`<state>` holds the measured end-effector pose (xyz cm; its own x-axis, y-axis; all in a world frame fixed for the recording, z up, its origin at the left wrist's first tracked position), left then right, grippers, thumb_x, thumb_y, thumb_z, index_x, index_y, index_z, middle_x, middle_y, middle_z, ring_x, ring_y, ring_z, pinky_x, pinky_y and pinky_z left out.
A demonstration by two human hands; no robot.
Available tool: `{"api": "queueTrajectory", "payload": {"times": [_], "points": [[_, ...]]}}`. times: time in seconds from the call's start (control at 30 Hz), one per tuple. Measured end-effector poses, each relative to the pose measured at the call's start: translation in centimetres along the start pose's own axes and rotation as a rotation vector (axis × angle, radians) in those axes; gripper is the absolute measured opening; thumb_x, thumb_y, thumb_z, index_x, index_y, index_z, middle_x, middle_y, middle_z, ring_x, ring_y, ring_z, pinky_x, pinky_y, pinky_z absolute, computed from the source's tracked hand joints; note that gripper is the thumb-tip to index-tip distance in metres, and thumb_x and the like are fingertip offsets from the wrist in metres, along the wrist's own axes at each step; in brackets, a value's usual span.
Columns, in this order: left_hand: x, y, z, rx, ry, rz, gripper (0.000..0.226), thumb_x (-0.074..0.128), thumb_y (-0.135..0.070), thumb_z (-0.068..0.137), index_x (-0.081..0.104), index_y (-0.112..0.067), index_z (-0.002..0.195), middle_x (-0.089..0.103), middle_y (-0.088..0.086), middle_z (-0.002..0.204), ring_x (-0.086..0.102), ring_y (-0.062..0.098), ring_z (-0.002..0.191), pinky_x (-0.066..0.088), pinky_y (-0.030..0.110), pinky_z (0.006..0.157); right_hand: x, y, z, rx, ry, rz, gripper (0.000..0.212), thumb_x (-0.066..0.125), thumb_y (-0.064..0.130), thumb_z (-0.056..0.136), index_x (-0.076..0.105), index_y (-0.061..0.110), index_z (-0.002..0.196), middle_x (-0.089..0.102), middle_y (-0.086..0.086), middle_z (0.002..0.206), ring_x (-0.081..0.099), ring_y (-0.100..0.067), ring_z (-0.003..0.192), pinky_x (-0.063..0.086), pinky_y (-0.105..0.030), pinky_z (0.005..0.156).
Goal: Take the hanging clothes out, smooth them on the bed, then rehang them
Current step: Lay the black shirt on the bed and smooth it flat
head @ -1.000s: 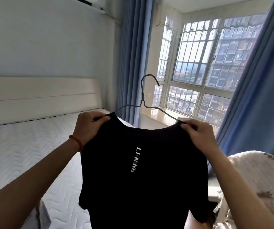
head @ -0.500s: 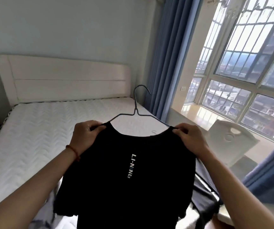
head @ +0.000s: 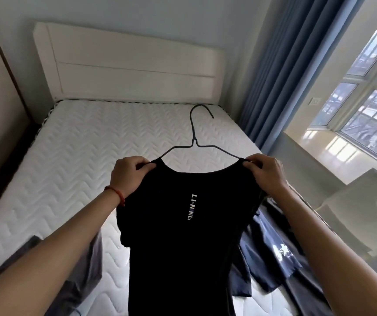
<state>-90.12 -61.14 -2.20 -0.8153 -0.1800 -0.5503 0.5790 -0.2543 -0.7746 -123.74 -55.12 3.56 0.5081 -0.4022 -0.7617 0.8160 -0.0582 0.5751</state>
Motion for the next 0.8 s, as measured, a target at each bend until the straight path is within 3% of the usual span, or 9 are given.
{"api": "queueTrajectory", "payload": {"times": [0.23,0.4,0.53,0.7,0.8], "points": [[5.9,4.9,3.6,-0.146,0.044,0.076,0.019,0.067,-0.024,0.08,0.072,-0.006,0.079,0.072,0.011,0.081,0.064,0.024,0.08,0.045,0.029,0.076,8.1,-5.9,5.9,0.047,0.143,0.071,0.015,0.064,0.018,0.083,0.071,0.01,0.094,0.072,-0.008,0.097,0.063,-0.024,0.097,0.037,-0.024,0.08],[10.9,10.8,6.1,-0.287,0.032,0.155,0.017,0.068,-0.024,0.079,0.072,-0.008,0.078,0.072,0.008,0.082,0.065,0.023,0.083,0.044,0.026,0.077,17.6,-11.9,9.6,0.101,0.307,0.156,0.016,0.062,0.015,0.086,0.07,0.009,0.099,0.071,-0.008,0.1,0.062,-0.022,0.098,0.036,-0.02,0.078],[15.2,16.4,7.9,-0.366,0.023,0.212,0.019,0.067,-0.024,0.08,0.072,-0.005,0.083,0.072,0.012,0.088,0.064,0.026,0.088,0.043,0.028,0.08,26.0,-16.6,11.5,0.113,0.409,0.168,0.018,0.058,0.012,0.087,0.069,0.009,0.101,0.071,-0.01,0.102,0.063,-0.026,0.099,0.044,-0.028,0.084],[18.7,24.8,8.7,-0.465,-0.011,0.26,0.021,0.066,-0.026,0.081,0.071,-0.006,0.085,0.07,0.014,0.091,0.062,0.03,0.091,0.043,0.03,0.081,35.2,-19.1,13.7,0.105,0.46,0.161,0.021,0.055,0.012,0.089,0.067,0.008,0.106,0.068,-0.011,0.108,0.06,-0.027,0.103,0.04,-0.026,0.083],[19.6,29.4,9.8,-0.516,-0.083,0.366,0.028,0.062,-0.034,0.083,0.069,-0.011,0.098,0.068,0.014,0.105,0.058,0.033,0.103,0.043,0.038,0.088,40.0,-19.8,15.9,0.156,0.408,0.171,0.024,0.054,0.017,0.09,0.065,0.013,0.111,0.067,-0.009,0.114,0.057,-0.027,0.11,0.041,-0.033,0.096]]}}
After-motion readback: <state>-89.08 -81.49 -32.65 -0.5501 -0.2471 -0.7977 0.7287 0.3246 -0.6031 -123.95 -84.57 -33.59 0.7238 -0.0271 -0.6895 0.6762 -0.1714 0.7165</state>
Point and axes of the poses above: each hand's wrist, its own z-axis towards the middle knuckle, its own x-axis out of the palm, y = z × x, the point moved 10 cm from there along z, towards the middle knuckle
